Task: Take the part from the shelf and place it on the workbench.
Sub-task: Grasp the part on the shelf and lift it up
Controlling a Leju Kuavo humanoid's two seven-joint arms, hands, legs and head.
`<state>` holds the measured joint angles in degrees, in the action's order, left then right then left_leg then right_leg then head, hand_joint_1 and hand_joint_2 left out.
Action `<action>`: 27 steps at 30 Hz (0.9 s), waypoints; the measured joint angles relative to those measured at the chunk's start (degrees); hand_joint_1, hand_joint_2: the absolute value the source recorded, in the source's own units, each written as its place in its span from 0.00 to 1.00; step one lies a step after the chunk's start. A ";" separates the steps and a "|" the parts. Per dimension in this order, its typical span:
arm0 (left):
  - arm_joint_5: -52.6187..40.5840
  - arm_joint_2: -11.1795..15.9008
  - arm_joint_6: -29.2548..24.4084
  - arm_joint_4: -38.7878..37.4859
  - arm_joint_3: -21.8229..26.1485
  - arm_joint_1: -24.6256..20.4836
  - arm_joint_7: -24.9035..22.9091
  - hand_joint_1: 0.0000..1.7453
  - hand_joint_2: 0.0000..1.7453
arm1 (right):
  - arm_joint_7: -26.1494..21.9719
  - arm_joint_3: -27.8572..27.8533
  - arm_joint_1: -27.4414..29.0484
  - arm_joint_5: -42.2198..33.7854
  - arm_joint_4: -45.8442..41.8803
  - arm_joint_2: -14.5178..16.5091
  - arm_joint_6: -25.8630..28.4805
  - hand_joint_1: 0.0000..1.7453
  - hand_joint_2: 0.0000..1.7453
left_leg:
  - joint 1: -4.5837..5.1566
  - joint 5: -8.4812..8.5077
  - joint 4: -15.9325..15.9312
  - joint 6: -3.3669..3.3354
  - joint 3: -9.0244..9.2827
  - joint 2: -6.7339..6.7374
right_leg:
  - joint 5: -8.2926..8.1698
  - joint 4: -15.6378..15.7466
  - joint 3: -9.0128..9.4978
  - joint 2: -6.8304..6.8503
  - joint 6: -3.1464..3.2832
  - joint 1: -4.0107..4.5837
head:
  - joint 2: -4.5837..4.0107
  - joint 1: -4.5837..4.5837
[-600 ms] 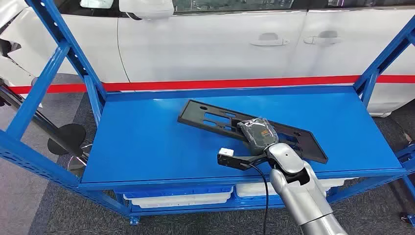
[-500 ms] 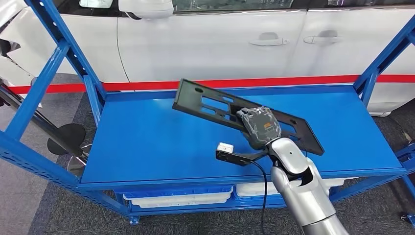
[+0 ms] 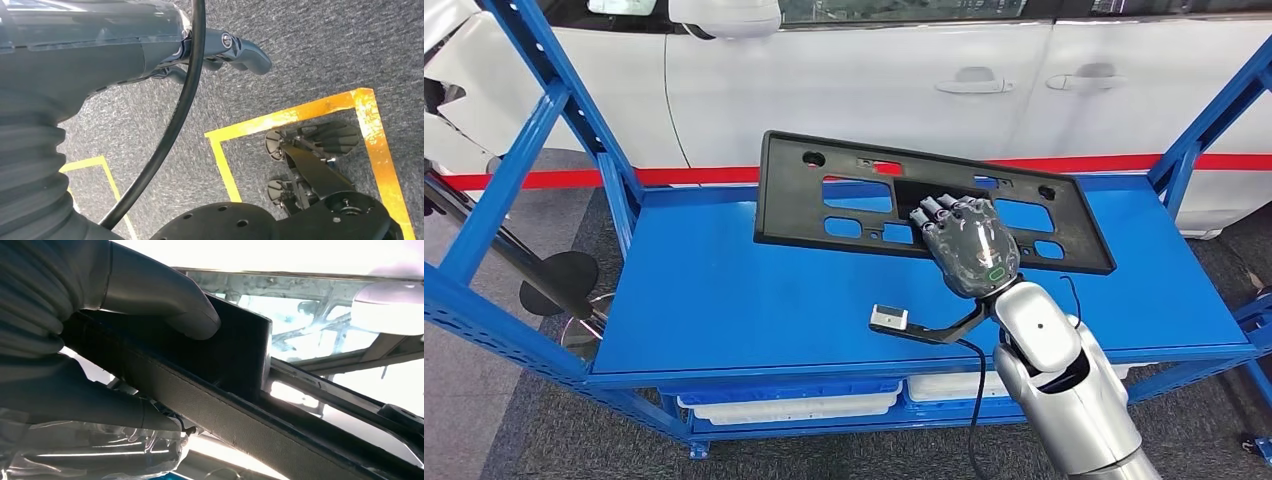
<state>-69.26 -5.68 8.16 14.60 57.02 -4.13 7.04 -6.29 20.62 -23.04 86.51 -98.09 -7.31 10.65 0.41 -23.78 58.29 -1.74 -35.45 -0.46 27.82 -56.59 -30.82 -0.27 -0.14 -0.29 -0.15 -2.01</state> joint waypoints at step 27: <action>0.37 0.14 0.02 -0.02 0.93 -0.02 -1.21 0.00 1.00 | 3.66 4.06 -0.29 3.27 -0.27 -6.16 -0.71 1.00 1.00 | -0.98 -6.25 10.78 1.64 -0.14 0.18 | -2.73 -2.41 -5.13 0.22 1.78 0.23 | 0.00 0.00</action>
<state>-68.89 -5.54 8.19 14.58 57.95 -4.15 5.83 -2.63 24.68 -23.32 89.78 -98.36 -13.47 9.94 -0.57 -30.02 69.07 -0.10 -35.59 -0.28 25.09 -59.01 -35.95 -0.06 1.63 -0.06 -0.15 -2.01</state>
